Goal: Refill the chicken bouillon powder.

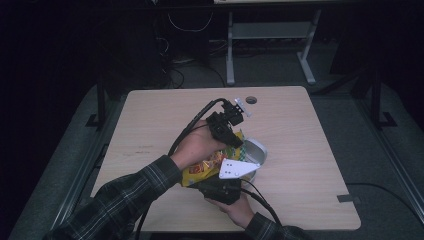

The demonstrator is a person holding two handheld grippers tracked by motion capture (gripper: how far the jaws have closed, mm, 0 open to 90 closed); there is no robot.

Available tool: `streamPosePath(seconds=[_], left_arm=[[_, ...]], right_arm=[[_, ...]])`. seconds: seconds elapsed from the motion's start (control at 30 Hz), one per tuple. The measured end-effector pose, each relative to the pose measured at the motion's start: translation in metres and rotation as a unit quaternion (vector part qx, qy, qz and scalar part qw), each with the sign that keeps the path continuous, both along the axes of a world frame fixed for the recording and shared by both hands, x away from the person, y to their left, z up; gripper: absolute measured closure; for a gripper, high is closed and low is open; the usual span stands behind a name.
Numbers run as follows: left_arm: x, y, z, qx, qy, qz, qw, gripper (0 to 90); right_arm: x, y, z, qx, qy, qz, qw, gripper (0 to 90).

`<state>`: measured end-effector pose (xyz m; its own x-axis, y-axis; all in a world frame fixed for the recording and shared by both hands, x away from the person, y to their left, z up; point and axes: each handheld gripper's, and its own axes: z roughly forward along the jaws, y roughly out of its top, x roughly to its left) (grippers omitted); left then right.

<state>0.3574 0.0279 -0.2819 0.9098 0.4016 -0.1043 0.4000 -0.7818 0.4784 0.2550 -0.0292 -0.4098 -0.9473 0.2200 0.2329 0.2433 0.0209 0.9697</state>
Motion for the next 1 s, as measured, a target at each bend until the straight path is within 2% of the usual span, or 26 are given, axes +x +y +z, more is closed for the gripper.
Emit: streamPosePath(seconds=[0.33,0.67,1.0], left_arm=[[-0.0005,-0.0002,-0.0007,-0.001,-0.006,0.002,1.0000,89.6],[0.0005,-0.0006,-0.0024,0.005,-0.001,0.002,1.0000,89.5],[-0.0009,-0.0031,-0.0014,0.003,-0.009,0.000,1.0000,89.5]], right_arm=[[0.0008,-0.0004,0.0005,0.000,0.005,0.001,1.0000,90.0],[0.0018,0.0002,-0.0013,0.002,0.012,0.003,0.9999,90.0],[0.0014,-0.0011,0.0003,0.003,0.012,0.000,0.9999,90.0]])
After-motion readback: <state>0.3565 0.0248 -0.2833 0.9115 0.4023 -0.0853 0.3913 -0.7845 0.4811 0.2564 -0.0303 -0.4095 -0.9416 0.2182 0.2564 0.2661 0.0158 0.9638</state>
